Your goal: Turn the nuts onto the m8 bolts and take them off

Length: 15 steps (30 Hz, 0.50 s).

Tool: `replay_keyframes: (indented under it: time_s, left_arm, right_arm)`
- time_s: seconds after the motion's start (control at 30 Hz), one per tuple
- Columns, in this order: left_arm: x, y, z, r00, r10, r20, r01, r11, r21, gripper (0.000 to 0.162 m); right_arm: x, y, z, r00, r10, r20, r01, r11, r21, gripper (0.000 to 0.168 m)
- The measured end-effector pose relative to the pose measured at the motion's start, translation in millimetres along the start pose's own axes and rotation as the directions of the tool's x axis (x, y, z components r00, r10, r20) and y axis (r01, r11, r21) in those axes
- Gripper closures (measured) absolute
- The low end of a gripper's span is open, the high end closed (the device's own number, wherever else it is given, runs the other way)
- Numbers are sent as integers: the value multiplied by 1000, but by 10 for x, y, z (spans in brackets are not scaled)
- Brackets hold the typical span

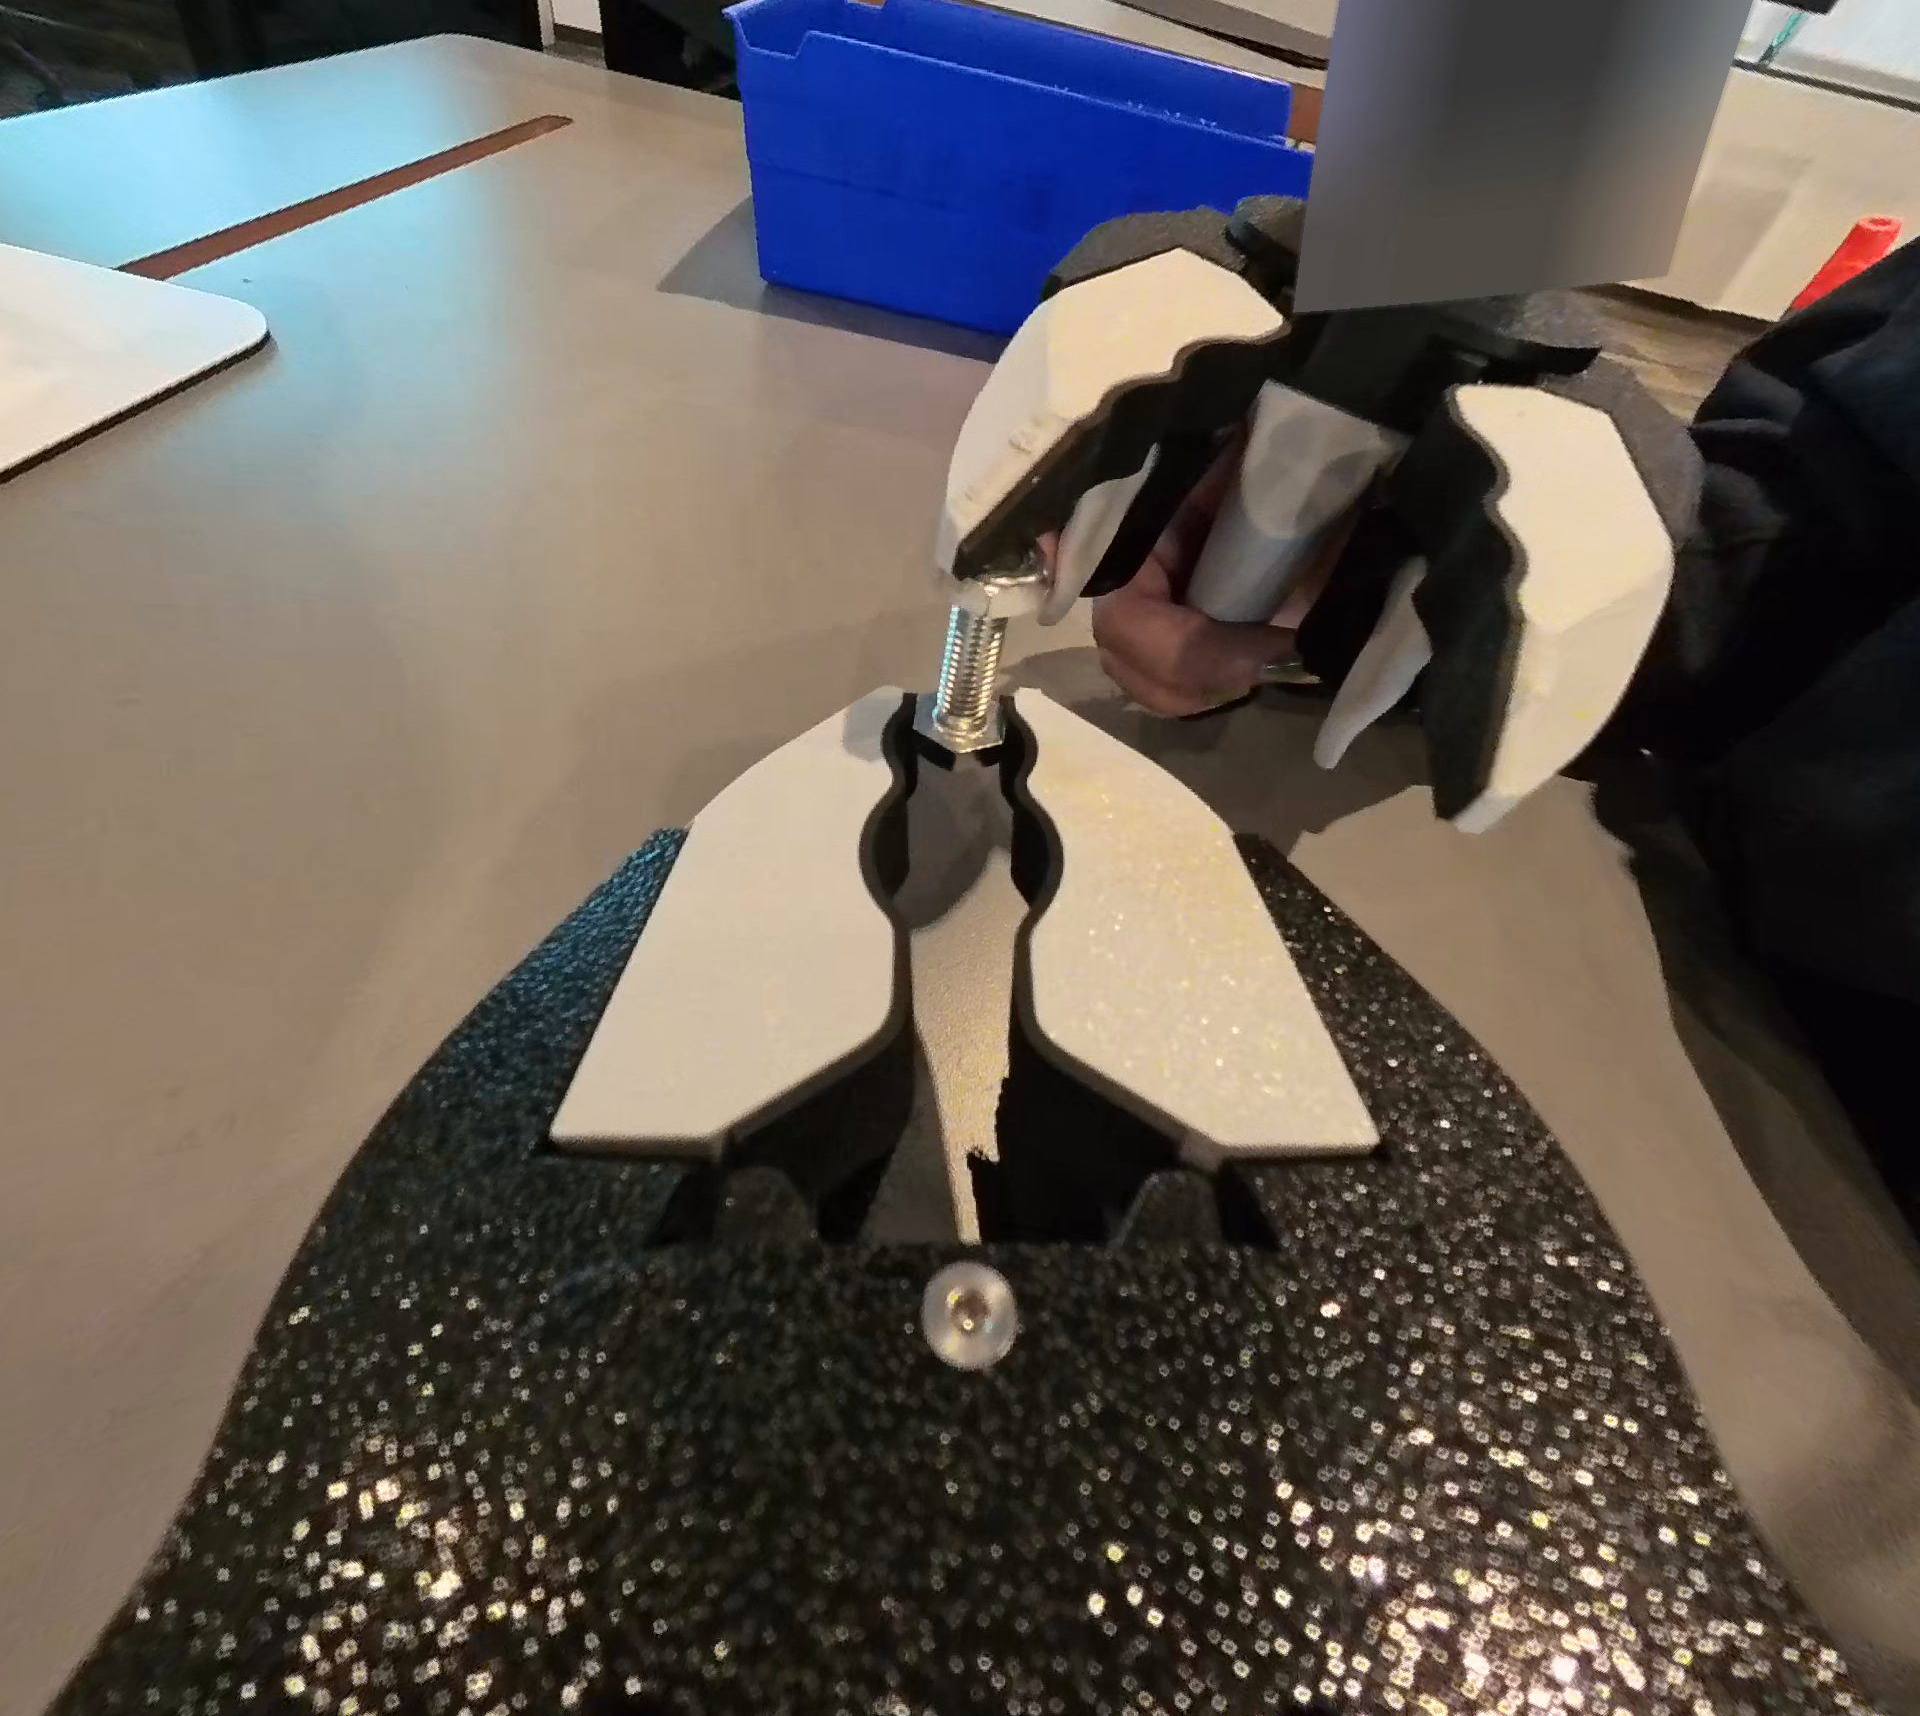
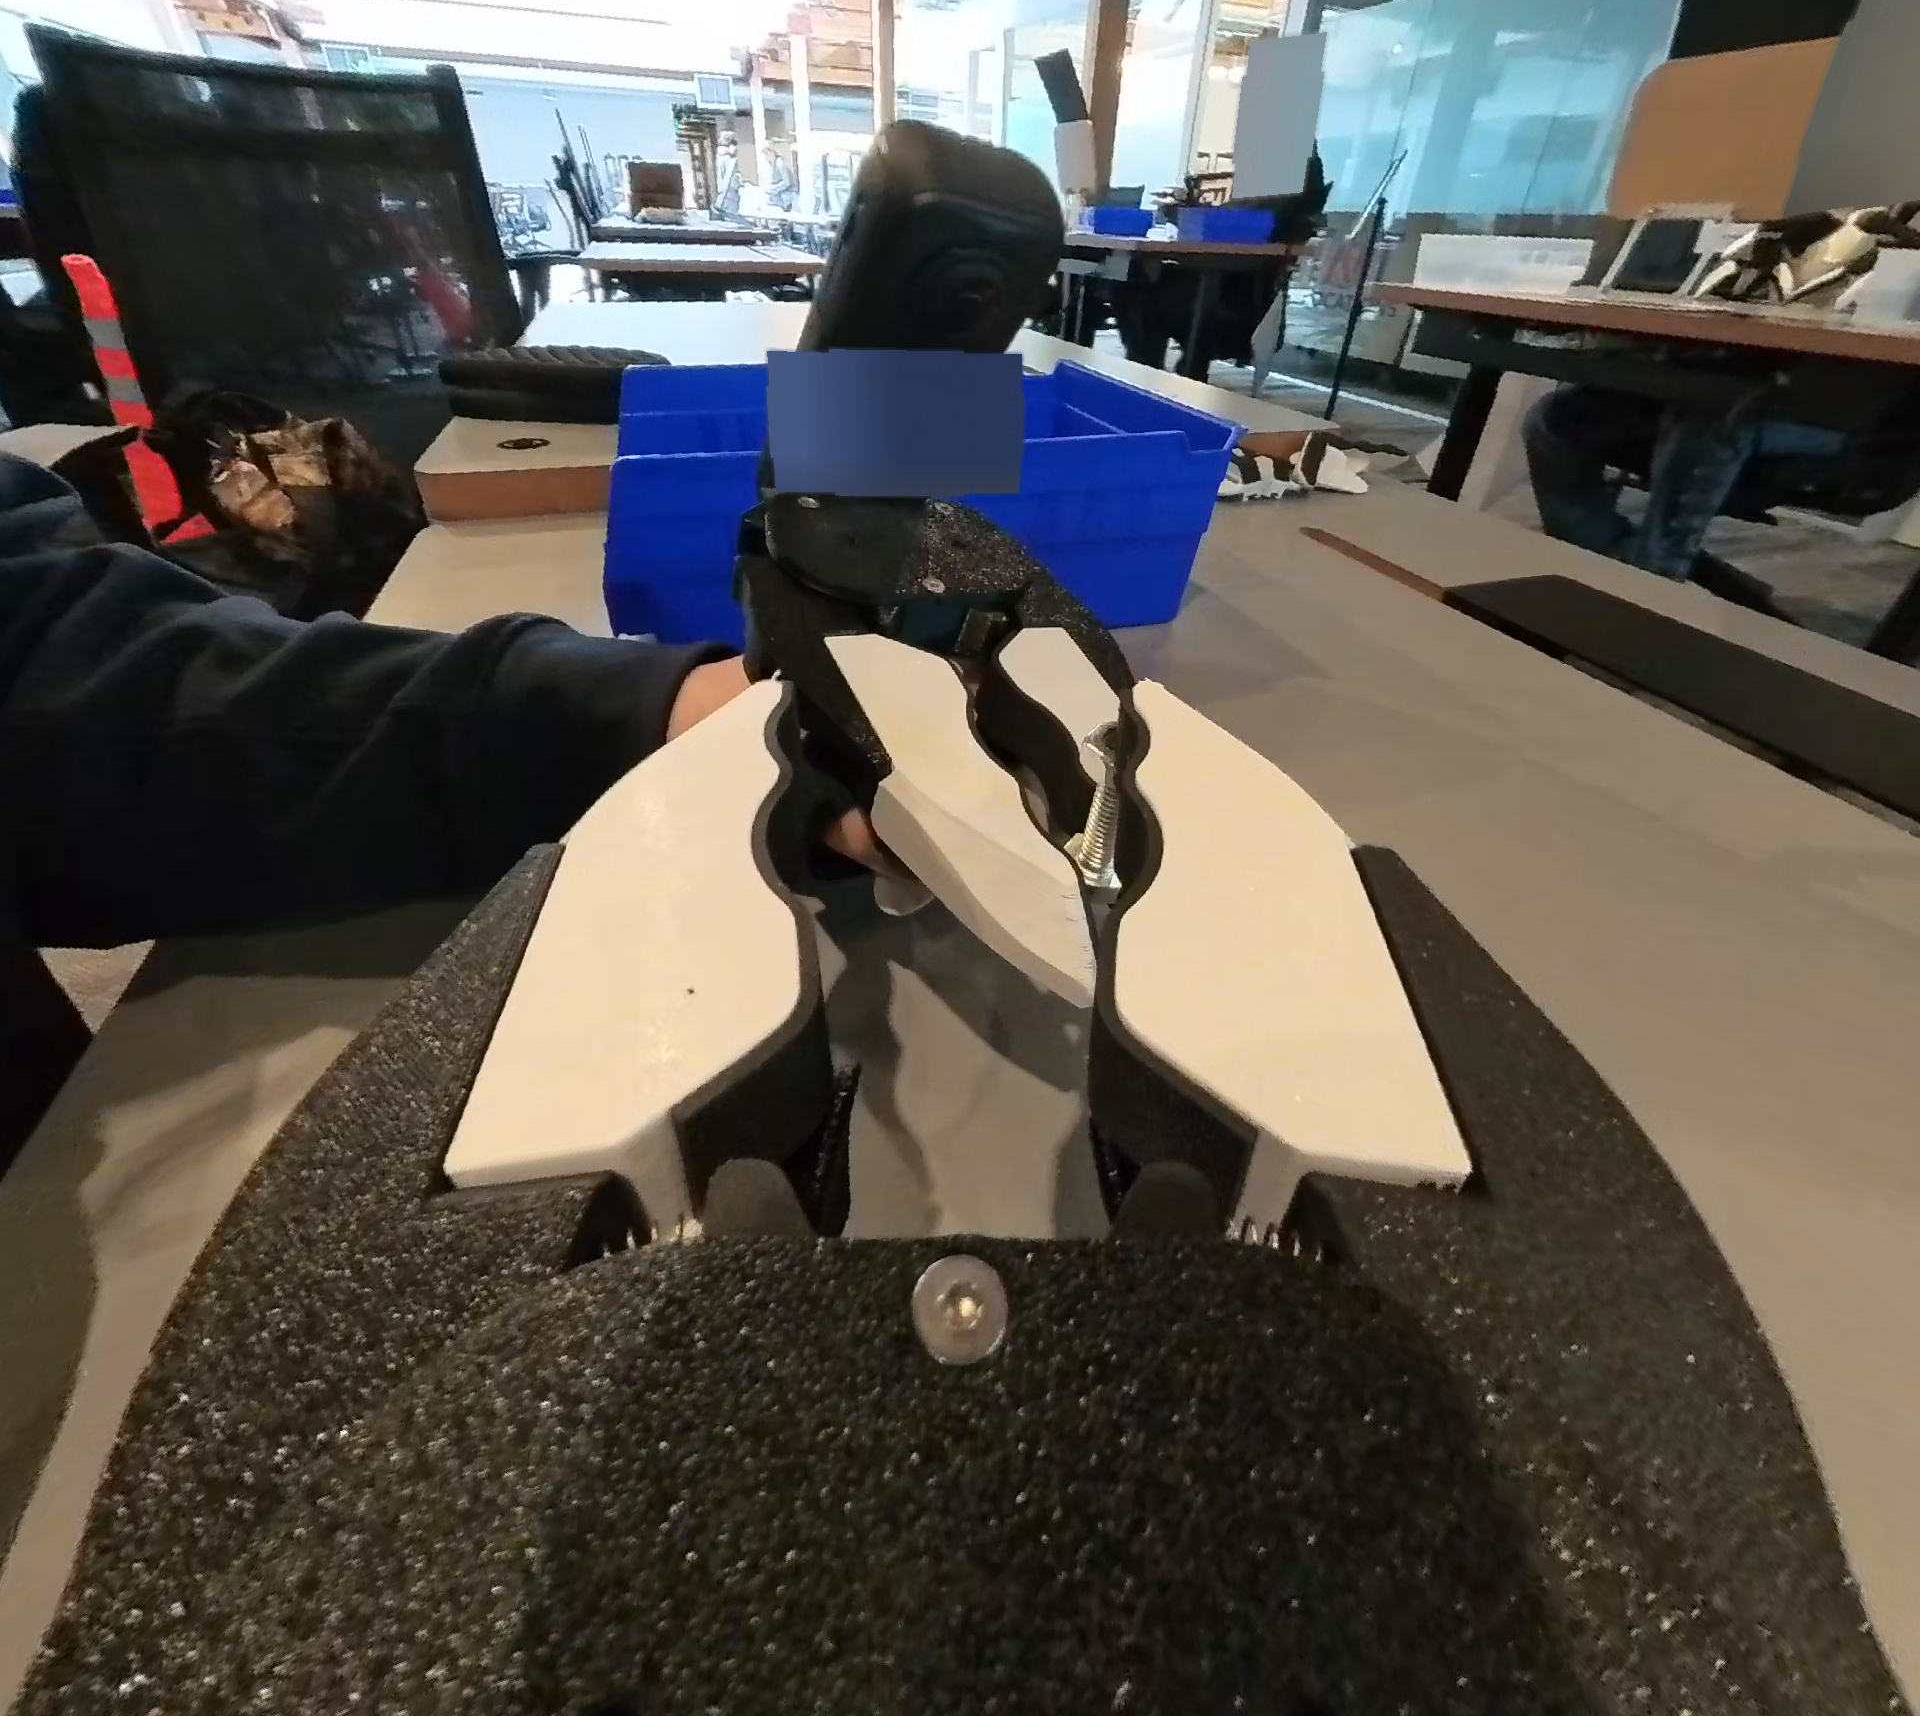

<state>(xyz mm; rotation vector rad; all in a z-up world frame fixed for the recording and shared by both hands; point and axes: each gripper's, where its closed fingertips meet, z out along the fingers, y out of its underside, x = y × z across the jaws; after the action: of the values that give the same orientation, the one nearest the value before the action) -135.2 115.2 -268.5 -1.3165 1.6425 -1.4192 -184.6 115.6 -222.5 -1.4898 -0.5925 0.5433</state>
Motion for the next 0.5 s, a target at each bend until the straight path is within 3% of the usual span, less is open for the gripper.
replay_keyframes:
  time_s: [0.4,0.5]
  left_arm:
    - [4,0,-1,1000,0,-3,0,1000,0,148]
    - [3,4,2,1000,-1,0,1,1000,-3,147]
  right_arm:
    - [-4,-54,-25,1000,24,13,-24,999,36,110]
    - [36,-153,-81,996,-68,-51,72,995,66,111]
